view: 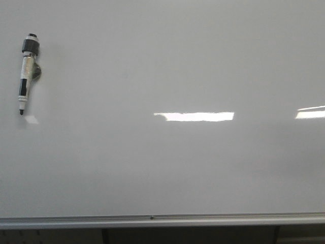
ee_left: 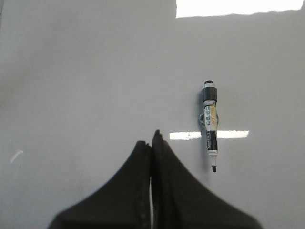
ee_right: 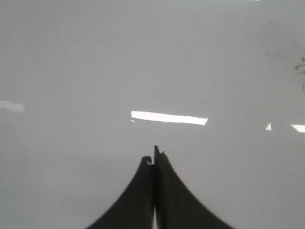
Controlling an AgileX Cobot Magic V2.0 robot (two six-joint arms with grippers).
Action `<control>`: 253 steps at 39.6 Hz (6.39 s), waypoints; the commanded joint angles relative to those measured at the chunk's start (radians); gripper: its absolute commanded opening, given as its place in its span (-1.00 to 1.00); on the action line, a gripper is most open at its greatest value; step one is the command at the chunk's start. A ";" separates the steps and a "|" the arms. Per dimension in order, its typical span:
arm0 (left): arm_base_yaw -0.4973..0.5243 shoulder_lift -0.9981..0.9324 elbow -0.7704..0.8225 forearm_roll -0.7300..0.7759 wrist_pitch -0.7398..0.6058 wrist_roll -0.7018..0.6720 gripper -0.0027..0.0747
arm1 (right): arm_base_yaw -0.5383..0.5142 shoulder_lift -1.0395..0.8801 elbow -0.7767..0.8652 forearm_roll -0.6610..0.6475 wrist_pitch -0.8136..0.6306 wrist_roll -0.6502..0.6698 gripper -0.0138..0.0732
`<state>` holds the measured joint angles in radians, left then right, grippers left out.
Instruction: Write number 2 on whiteboard
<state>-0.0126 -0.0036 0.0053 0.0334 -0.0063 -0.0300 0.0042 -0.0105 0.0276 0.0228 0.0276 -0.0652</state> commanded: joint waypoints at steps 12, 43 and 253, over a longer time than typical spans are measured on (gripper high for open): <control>-0.007 -0.017 0.012 -0.008 -0.134 -0.003 -0.98 | 0.002 -0.015 -0.014 -0.004 -0.088 -0.003 -0.84; -0.007 0.203 -0.570 -0.008 0.231 -0.003 -0.98 | 0.002 0.316 -0.622 -0.004 0.341 -0.003 -0.84; -0.726 1.204 -1.137 -0.421 0.965 0.788 -0.98 | 0.791 1.365 -1.462 0.347 1.015 -0.788 0.53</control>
<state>-0.7311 1.2243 -1.0989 -0.3548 1.0015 0.7593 0.7819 1.3649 -1.3874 0.3425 1.0837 -0.8429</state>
